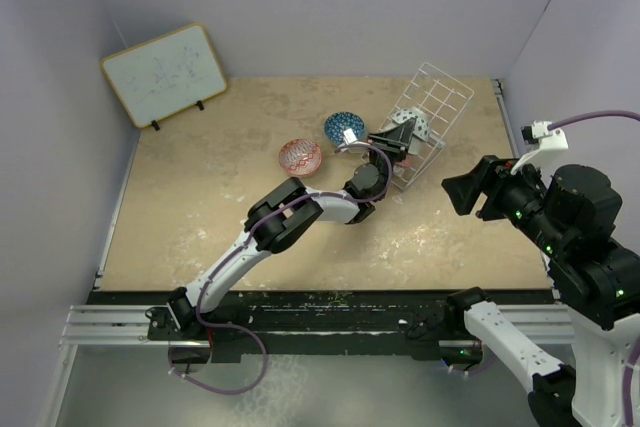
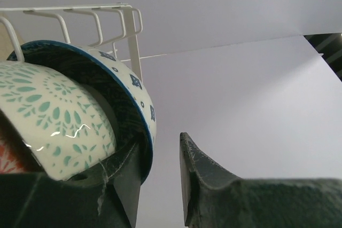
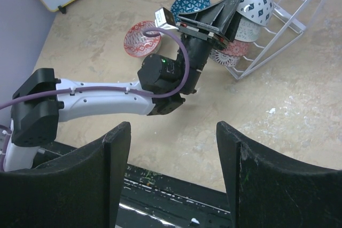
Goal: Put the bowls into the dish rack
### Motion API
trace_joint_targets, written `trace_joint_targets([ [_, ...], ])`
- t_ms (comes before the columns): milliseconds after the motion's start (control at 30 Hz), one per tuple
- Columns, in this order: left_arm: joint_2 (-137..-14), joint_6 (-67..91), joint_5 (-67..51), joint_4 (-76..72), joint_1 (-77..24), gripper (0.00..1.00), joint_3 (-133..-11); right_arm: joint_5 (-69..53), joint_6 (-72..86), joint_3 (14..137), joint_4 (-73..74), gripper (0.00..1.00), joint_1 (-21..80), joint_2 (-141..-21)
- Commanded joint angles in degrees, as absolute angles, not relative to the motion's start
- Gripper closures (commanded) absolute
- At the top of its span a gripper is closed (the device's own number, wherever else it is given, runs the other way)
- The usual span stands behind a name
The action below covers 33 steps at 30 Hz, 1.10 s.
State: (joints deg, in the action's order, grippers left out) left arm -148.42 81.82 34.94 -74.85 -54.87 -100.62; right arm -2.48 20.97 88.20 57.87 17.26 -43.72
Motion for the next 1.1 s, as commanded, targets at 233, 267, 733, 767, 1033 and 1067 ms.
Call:
trace_joint_targets([
  [233,-136.9,88.8,30.4,-61.7,-54.6,0.55,-96.3,-2.9,20.3,88.2,56.0,0.32,17.5,-43.0],
  [267,-136.1,89.5,29.8,-60.2,-54.4,0.55,-95.8,-3.0,20.3,88.2,55.9,0.32,17.5,-43.0],
  [733,-128.3,93.9,18.0,-39.7,-51.0,0.0,-90.7,-3.4,21.3,88.4,55.4,0.32,17.5,-42.6],
  [767,-127.9,93.4,17.5,-39.4,-51.0,0.01,-90.2,-3.3,21.4,88.5,55.3,0.32,17.5,-42.7],
  [1033,-123.1,90.9,14.5,-37.0,-49.9,0.01,-86.1,-3.6,21.8,88.5,54.7,0.32,17.5,-42.6],
  [1067,-122.6,90.6,14.2,-36.9,-49.8,0.01,-85.4,-3.6,21.9,88.4,54.7,0.32,17.5,-42.6],
])
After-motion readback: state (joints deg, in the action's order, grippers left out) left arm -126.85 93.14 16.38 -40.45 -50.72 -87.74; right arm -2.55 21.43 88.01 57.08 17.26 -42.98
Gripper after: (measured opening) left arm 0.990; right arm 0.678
